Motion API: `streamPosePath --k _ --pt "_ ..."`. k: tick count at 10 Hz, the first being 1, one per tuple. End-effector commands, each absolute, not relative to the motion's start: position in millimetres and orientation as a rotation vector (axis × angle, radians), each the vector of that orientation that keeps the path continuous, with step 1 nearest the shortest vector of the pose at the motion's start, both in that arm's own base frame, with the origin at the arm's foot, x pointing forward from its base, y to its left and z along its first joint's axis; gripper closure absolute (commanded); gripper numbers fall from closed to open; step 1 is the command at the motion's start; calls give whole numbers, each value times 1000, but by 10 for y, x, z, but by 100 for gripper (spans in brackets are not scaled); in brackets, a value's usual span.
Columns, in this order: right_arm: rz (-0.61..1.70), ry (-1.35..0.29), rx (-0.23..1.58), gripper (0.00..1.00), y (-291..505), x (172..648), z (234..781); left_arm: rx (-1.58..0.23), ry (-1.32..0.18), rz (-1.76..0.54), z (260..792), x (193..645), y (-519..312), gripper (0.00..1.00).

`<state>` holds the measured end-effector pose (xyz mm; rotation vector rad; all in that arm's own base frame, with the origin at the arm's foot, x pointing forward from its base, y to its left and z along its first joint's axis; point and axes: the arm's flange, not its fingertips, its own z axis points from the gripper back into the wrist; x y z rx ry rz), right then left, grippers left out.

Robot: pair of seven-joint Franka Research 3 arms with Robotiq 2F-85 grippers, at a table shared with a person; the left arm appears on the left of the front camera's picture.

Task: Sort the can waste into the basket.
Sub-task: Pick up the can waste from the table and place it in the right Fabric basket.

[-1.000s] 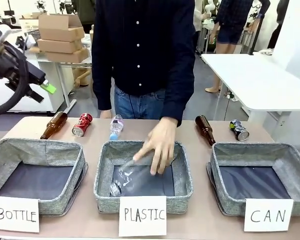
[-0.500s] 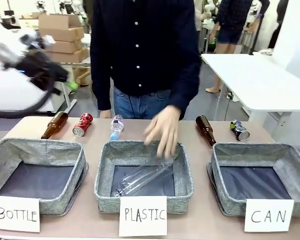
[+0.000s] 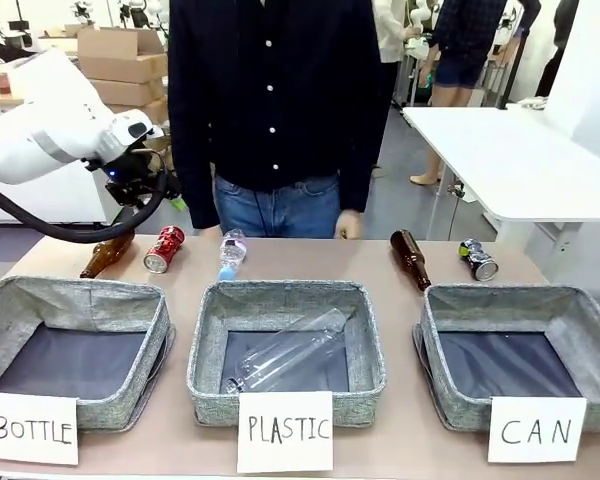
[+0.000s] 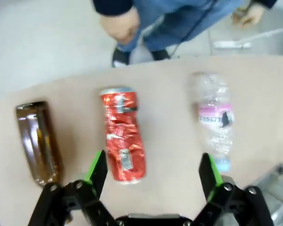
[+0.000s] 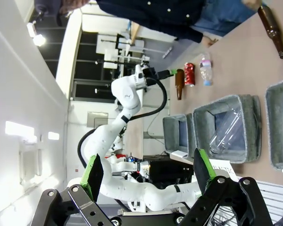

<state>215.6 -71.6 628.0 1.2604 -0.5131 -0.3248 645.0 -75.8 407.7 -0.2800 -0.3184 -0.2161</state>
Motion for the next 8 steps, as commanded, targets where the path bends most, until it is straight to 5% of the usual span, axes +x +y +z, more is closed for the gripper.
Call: streamPosePath --k 1,8 --pt "-303 -533 1280 0 -701 2187 6299 -233 -263 -163 3975 6650 -758 0" --pt "-303 -533 1280 0 -701 2187 6299 -165 -96 -162 3315 6842 -742 0"
